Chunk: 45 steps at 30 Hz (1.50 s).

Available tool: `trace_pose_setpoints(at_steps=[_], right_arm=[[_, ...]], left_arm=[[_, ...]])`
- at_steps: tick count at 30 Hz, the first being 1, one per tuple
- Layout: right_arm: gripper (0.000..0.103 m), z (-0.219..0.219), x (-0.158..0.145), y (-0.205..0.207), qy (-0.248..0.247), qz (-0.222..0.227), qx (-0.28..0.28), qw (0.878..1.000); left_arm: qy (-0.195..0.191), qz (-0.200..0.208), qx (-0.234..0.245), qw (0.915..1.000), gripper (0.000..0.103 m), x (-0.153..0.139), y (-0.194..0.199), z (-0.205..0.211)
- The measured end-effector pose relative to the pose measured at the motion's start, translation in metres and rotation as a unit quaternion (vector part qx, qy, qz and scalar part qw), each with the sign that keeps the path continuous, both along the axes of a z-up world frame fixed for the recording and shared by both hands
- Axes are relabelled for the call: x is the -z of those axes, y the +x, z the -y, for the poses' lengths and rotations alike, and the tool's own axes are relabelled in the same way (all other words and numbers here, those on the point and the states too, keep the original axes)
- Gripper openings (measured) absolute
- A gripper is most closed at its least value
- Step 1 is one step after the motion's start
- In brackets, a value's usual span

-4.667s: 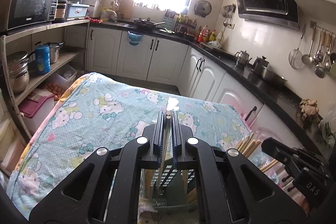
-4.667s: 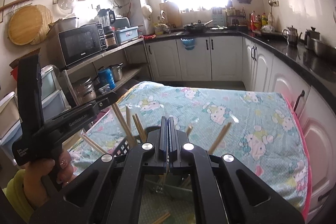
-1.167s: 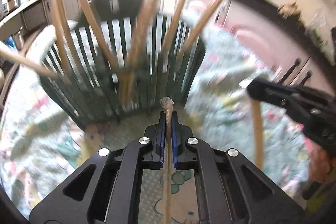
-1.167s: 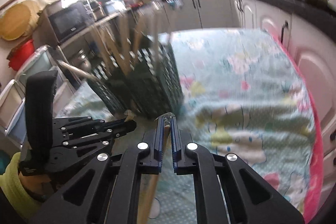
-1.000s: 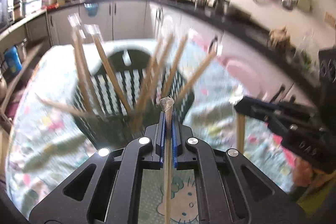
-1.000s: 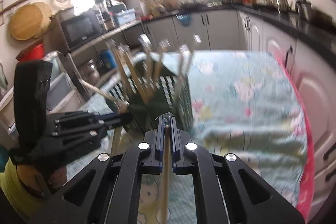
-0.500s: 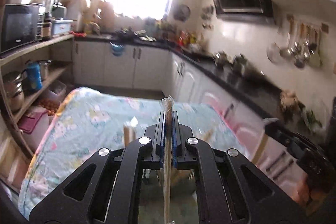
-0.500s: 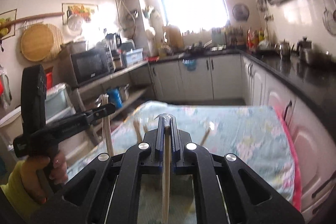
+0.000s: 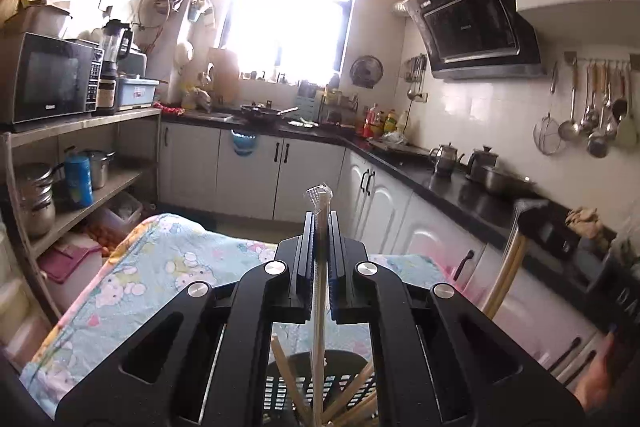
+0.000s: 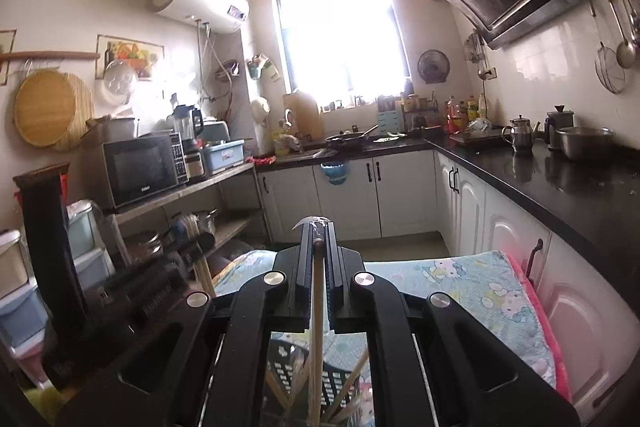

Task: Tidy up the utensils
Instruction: 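Lift the held chopsticks with both tools and lower them into the caddy, then open both tools to release the chopsticks and withdraw from the caddy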

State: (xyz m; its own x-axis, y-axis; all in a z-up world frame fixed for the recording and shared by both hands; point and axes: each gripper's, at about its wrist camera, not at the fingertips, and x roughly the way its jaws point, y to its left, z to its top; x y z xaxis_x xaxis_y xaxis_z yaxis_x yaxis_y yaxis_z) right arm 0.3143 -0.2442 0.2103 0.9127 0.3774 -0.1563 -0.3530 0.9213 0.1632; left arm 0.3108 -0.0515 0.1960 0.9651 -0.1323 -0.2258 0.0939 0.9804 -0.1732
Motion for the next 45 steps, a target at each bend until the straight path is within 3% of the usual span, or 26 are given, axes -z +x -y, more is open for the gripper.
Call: trace_pose_setpoints(at_steps=[6, 12, 15, 17, 22, 33, 39, 41, 45], right_arm=[[0.006, -0.005, 0.025, 0.007, -0.011, 0.000, 0.000, 1.000], [0.006, -0.005, 0.050, 0.006, -0.013, -0.032, -0.004, 0.999], [0.007, -0.004, 0.059, 0.002, -0.018, -0.048, -0.004, 0.999], [0.014, -0.003, 0.062, -0.002, -0.017, -0.054, -0.004, 0.998], [0.019, -0.001, 0.068, -0.015, -0.023, -0.065, -0.005, 0.998], [0.034, 0.006, 0.075, -0.053, -0.036, -0.077, -0.008, 0.996], [0.047, 0.006, 0.084, -0.080, -0.052, -0.075, -0.009, 0.996], [0.056, 0.007, 0.088, -0.088, -0.055, -0.076, -0.009, 0.996], [0.068, 0.008, 0.097, -0.105, -0.063, -0.078, -0.009, 0.995]], left_arm=[[0.001, -0.017, -0.003, 0.9998, 0.001, 0.028, 0.012, -0.001], [0.002, -0.032, 0.001, 0.9995, 0.003, 0.043, 0.012, -0.005], [0.001, -0.039, 0.006, 0.9992, 0.011, 0.045, 0.010, -0.006], [0.003, -0.042, 0.008, 0.9991, 0.020, 0.045, 0.006, -0.007], [-0.001, -0.055, 0.014, 0.9984, 0.024, 0.048, -0.005, -0.012], [-0.019, -0.083, 0.043, 0.9955, 0.049, 0.048, -0.045, -0.023], [-0.006, -0.095, 0.052, 0.9942, 0.064, 0.056, -0.075, -0.024], [0.001, -0.102, 0.057, 0.9931, 0.073, 0.060, -0.084, -0.023], [0.016, -0.116, 0.064, 0.9911, 0.082, 0.072, -0.099, -0.022]])
